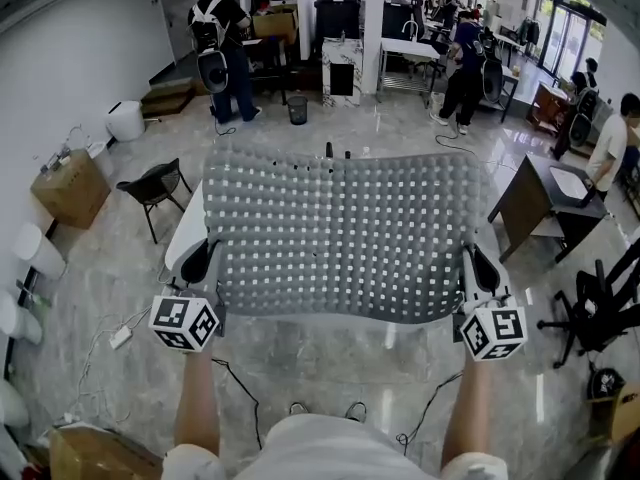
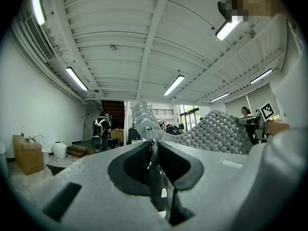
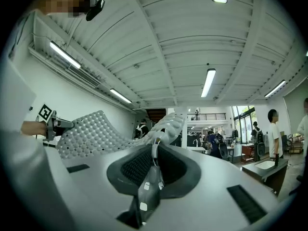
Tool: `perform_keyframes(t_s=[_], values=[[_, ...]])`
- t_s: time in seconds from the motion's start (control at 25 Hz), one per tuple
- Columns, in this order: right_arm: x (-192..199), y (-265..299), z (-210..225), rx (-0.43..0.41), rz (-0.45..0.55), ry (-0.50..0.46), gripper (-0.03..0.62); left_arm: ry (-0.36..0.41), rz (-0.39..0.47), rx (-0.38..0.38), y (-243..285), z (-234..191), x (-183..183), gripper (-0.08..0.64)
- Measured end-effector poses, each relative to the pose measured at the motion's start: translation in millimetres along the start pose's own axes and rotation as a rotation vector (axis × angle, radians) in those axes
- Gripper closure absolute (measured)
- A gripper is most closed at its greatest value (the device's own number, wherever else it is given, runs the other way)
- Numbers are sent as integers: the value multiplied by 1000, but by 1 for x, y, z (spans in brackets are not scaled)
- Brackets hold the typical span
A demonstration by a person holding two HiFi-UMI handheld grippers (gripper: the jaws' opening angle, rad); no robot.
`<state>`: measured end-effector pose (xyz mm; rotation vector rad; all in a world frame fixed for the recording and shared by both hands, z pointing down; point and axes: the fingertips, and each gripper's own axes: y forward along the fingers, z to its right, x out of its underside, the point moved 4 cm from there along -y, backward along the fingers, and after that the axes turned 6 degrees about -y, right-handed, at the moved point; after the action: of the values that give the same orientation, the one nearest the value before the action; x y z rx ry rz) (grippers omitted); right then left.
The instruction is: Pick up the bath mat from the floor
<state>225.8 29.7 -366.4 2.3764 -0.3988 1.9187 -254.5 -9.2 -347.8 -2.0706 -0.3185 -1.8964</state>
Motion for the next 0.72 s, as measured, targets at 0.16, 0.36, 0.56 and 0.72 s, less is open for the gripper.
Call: perform_keyframes(t_s=[0.16,0.36,0.56,0.72], values=[[2,0,0,7,9,0,548,6,2,-1,0,2,1,497],[-6,2,-5,19,21,-19,548,15,12,2,-2,-3,-5,497],[-2,-2,0,30,34,-21,548,13,29,-3,-5,-1,-5,497],[-11,-1,-5,34,33,-26,548,14,25,-3,-7,-8,-15,497]])
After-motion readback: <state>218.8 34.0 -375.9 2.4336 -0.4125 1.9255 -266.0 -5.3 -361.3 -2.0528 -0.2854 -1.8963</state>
